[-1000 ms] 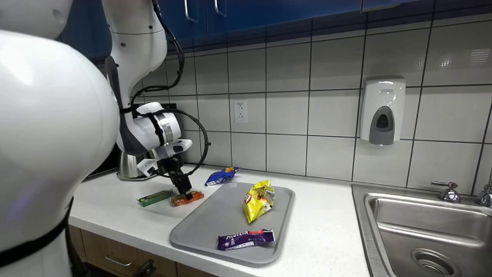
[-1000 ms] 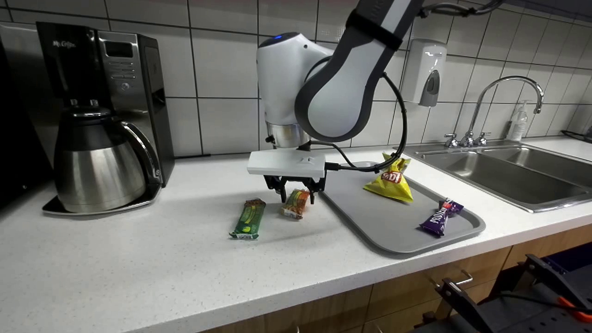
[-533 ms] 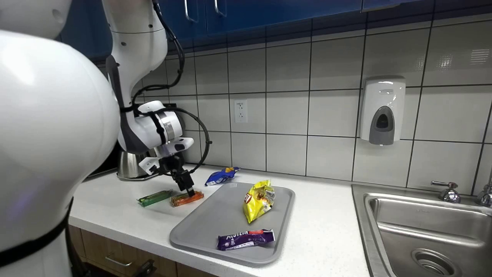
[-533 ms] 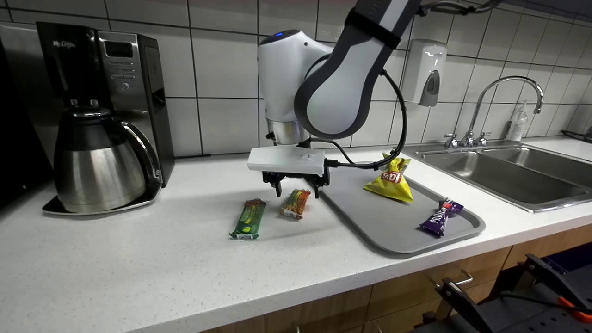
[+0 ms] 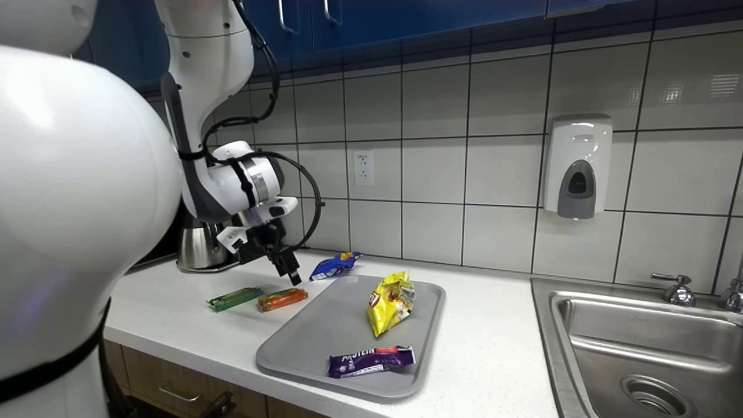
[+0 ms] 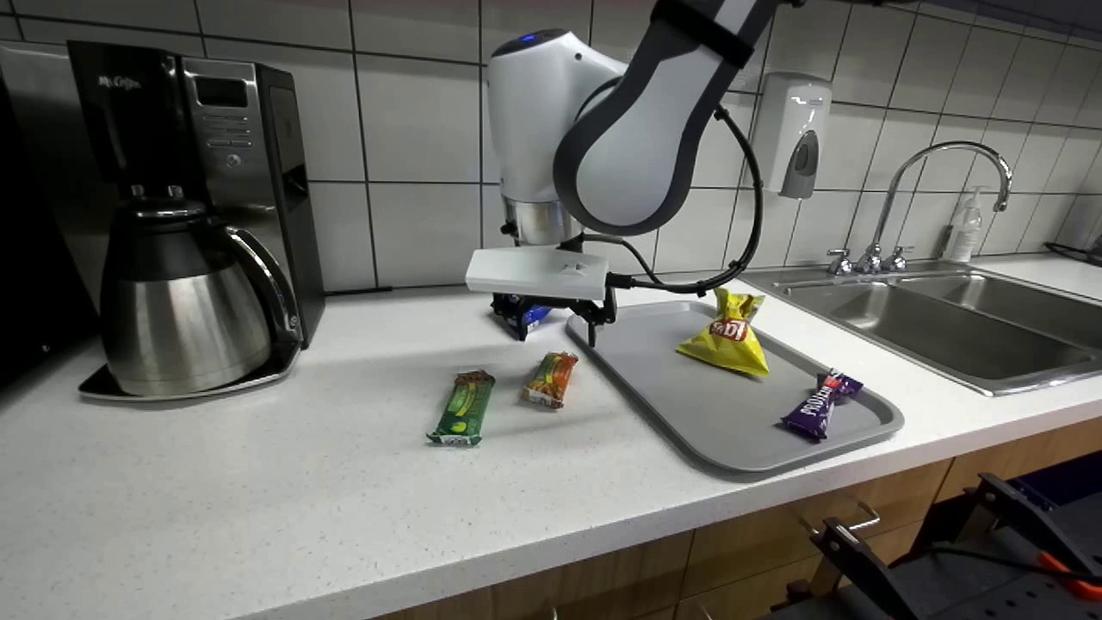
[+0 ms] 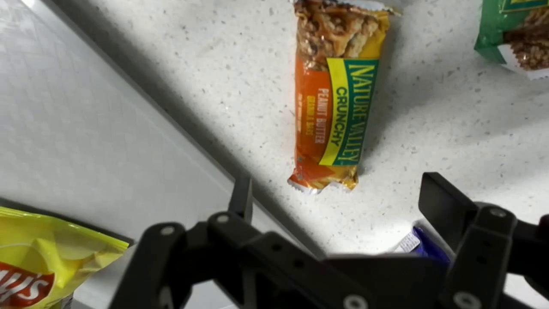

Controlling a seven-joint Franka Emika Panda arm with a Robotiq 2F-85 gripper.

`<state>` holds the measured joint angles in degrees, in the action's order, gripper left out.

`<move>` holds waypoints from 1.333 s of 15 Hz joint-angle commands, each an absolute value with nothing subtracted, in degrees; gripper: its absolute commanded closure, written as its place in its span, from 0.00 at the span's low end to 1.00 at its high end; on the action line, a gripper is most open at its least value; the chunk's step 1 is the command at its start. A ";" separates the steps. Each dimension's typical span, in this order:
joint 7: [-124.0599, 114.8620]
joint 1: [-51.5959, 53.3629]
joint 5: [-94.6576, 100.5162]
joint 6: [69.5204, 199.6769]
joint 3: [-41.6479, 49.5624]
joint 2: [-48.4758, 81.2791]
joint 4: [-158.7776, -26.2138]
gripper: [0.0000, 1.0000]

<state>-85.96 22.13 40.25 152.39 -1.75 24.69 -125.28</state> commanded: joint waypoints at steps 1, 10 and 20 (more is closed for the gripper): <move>-85.32 22.07 39.68 151.77 -0.97 20.18 -128.35 0.00; -84.89 19.84 39.85 151.33 -0.57 14.25 -133.81 0.00; -79.26 13.23 39.37 152.91 0.15 10.43 -140.64 0.00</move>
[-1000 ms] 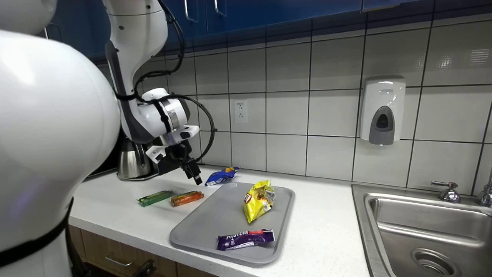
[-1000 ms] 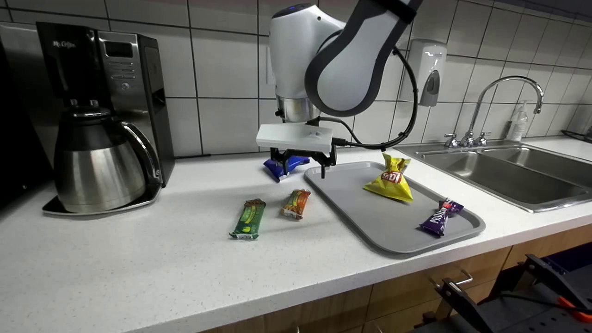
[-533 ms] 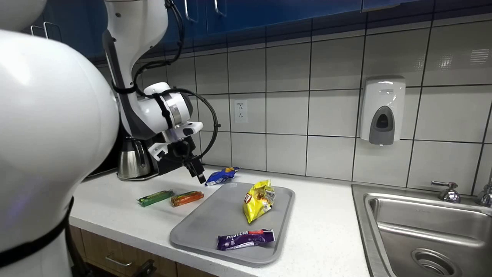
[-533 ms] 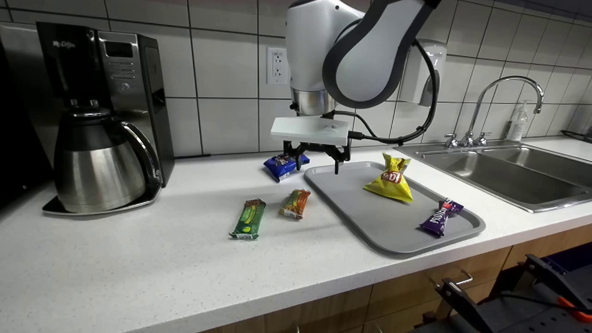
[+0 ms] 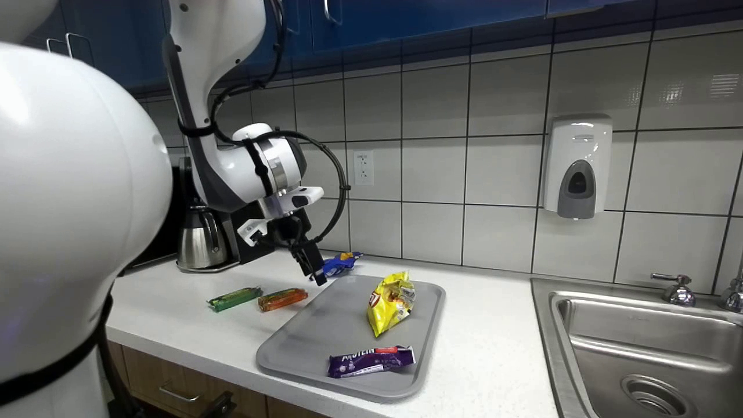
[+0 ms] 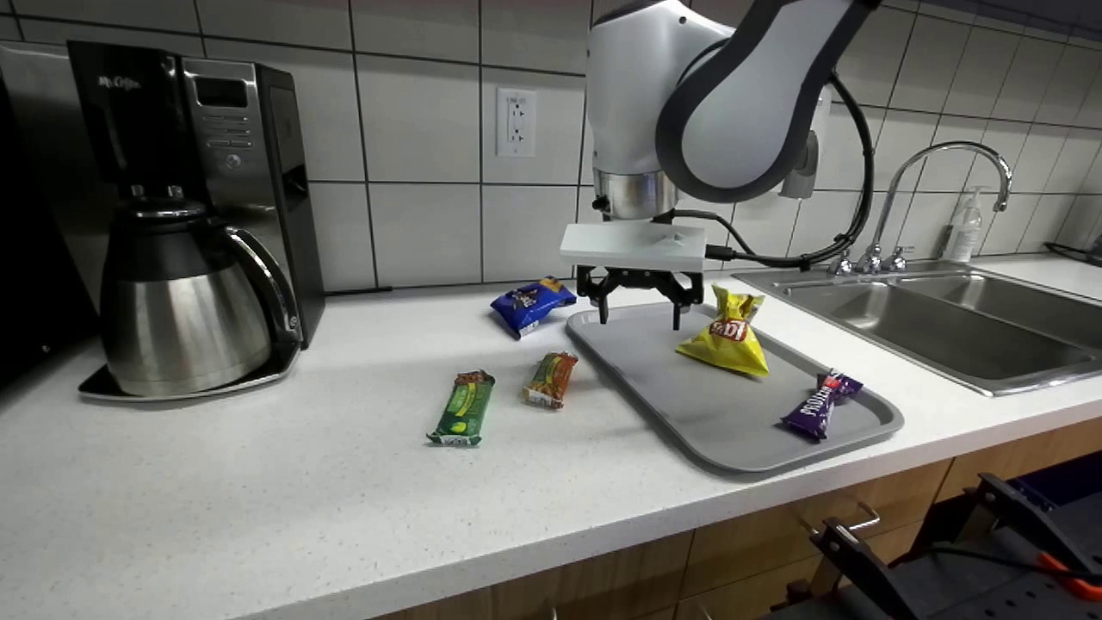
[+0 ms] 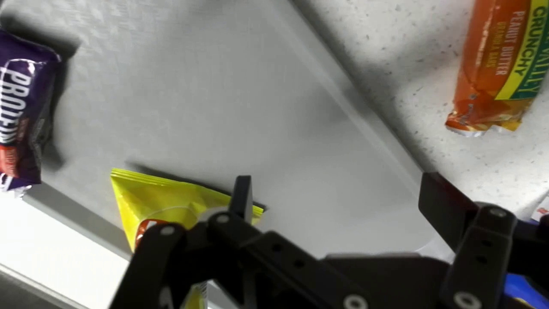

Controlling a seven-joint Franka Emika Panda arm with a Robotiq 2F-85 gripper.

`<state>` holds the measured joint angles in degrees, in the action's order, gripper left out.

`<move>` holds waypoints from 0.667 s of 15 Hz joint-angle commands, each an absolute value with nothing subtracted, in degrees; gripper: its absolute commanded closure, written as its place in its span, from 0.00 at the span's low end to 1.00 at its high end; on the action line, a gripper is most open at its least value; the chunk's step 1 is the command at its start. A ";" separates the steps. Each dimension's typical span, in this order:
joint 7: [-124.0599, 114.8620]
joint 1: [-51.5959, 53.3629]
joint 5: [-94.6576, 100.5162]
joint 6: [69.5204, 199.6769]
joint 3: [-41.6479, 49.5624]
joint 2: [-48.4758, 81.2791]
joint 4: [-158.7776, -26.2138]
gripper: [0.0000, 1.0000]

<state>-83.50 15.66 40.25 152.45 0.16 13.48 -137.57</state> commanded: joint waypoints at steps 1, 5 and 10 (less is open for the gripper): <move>-78.09 12.46 39.21 153.03 0.29 10.22 -141.07 0.00; -75.11 10.07 39.71 153.51 1.48 8.76 -143.08 0.00; -72.48 7.78 39.15 153.73 2.42 6.89 -145.33 0.00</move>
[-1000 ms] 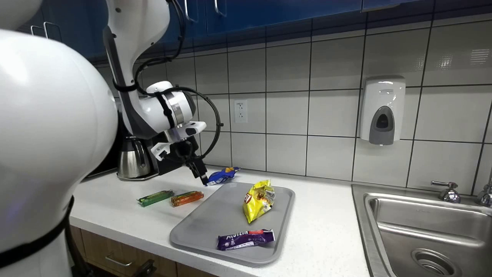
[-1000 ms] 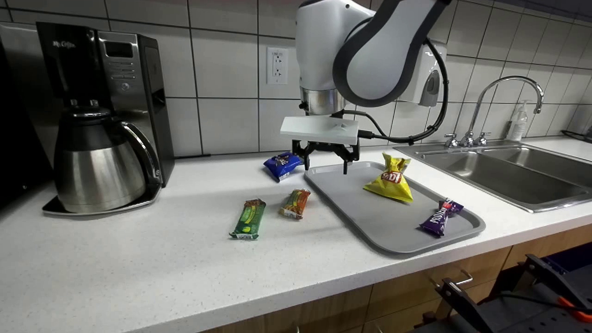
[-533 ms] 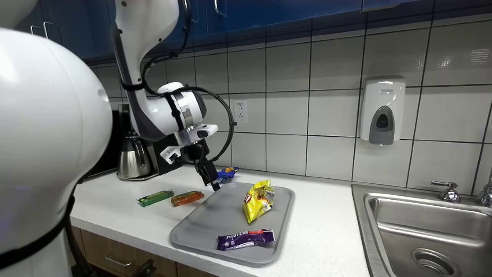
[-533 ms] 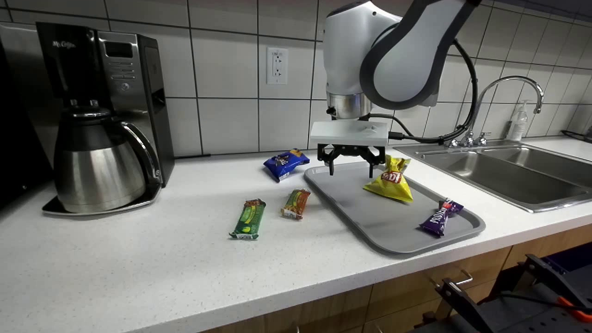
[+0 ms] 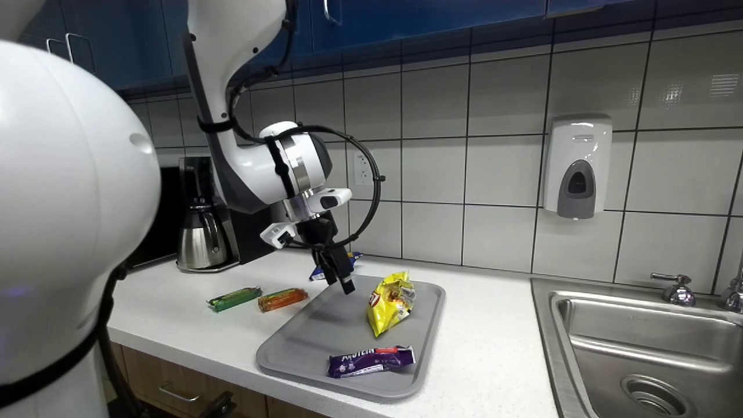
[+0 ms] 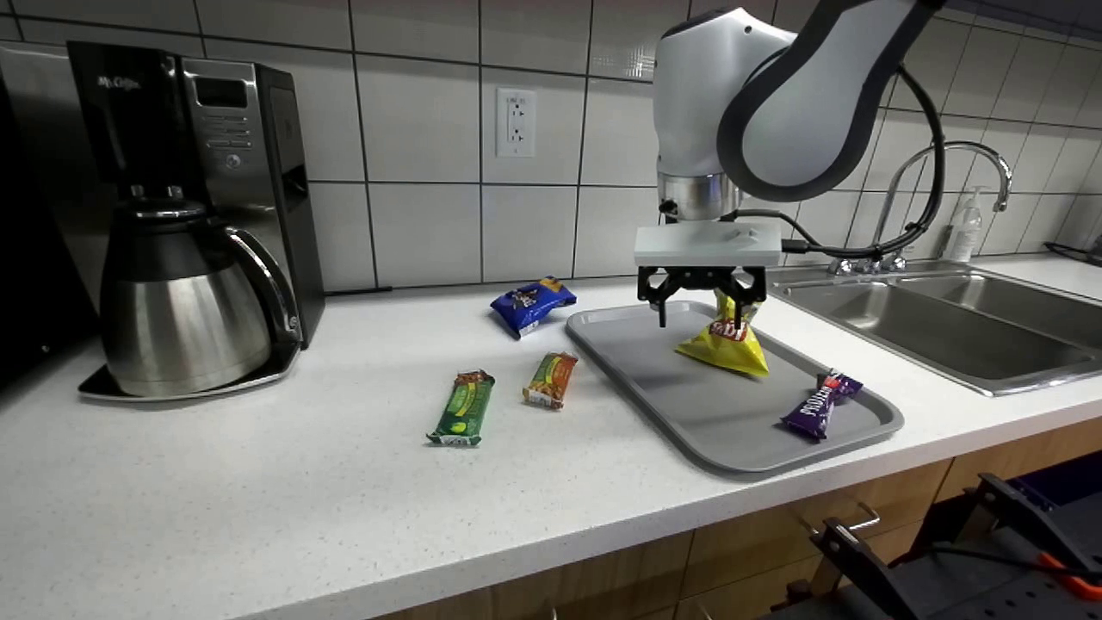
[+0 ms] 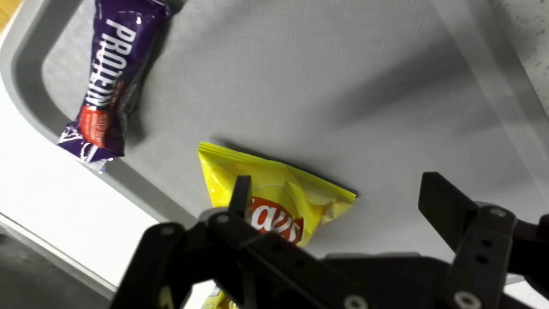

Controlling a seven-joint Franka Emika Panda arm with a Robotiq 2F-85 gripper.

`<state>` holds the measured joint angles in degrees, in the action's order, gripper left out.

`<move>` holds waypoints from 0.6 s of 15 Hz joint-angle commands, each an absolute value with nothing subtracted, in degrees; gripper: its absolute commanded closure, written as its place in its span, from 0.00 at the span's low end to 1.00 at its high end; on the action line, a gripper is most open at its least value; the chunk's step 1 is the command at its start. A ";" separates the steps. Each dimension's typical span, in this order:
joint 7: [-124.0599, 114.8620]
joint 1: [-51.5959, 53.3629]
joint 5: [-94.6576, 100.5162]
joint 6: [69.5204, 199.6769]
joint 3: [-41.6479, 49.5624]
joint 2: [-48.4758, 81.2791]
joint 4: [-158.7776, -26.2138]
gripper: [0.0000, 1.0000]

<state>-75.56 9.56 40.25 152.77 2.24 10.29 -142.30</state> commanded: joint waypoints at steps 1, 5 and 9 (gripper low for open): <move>-72.47 7.36 39.23 153.87 2.63 6.48 -145.95 0.00; -73.11 6.14 39.38 153.45 3.11 5.19 -147.55 0.00; -74.02 5.84 38.51 152.00 2.67 3.93 -148.72 0.00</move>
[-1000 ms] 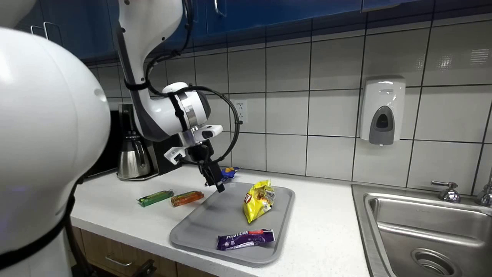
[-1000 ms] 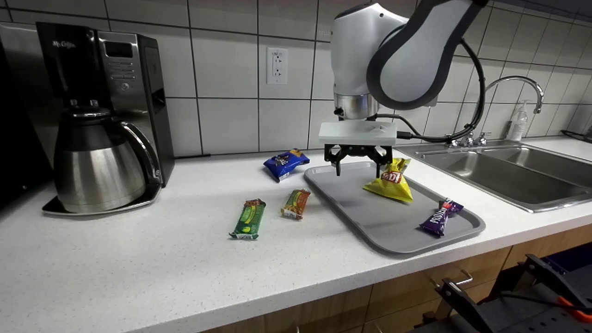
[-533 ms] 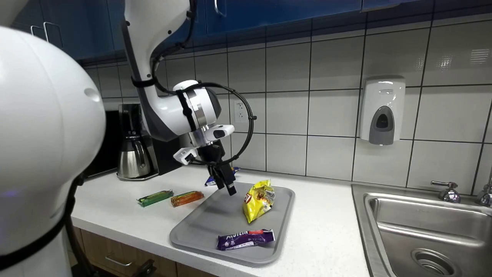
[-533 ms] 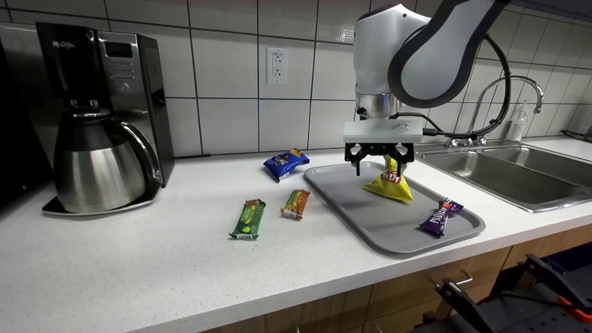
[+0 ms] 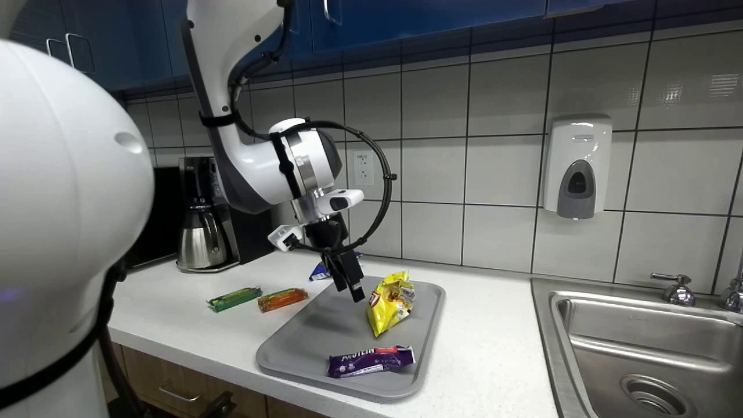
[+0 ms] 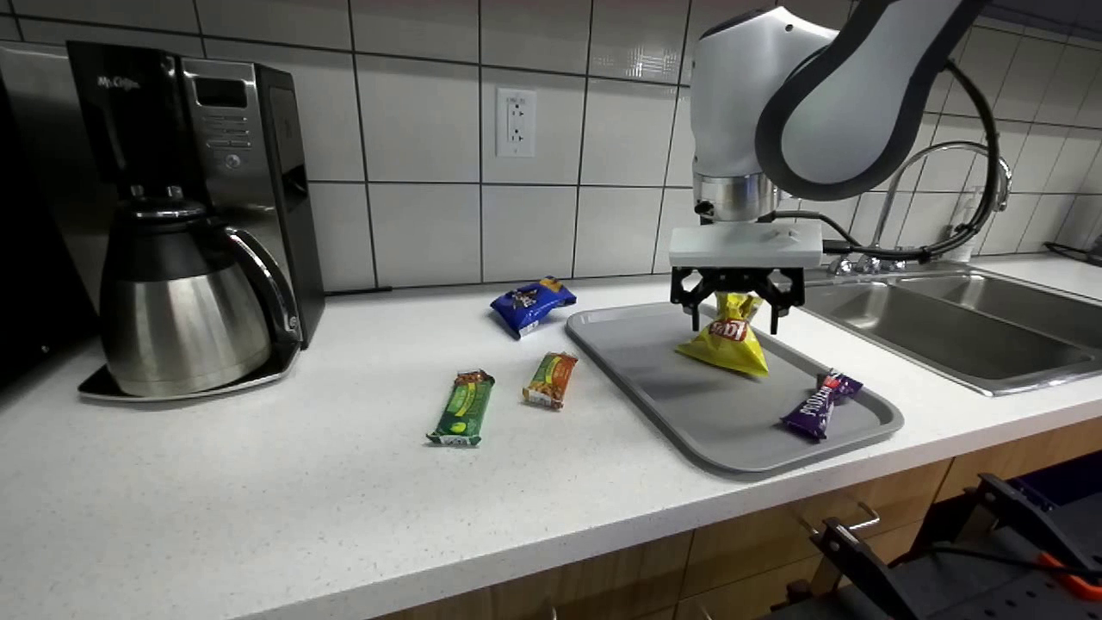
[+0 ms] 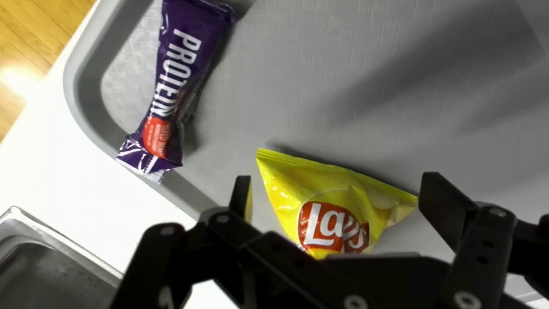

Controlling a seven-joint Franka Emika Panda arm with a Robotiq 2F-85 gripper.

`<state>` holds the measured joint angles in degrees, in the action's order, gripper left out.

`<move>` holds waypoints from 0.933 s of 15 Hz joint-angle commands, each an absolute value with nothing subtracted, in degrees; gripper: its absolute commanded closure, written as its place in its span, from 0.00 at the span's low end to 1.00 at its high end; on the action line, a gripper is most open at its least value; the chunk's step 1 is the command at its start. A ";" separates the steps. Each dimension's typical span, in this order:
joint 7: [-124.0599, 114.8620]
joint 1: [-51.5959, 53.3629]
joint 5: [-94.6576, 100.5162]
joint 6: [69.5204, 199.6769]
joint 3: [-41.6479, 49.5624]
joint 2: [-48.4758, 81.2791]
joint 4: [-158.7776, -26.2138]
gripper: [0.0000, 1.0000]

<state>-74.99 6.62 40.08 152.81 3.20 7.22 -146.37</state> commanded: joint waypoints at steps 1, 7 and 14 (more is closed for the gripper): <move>-74.10 5.91 37.78 151.69 2.46 3.51 -149.06 0.00; -78.52 6.02 38.25 149.41 2.27 0.82 -150.51 0.00; -83.00 5.26 38.53 145.97 1.67 -0.64 -151.71 0.00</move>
<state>-80.45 6.61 38.18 148.35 3.05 2.01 -149.93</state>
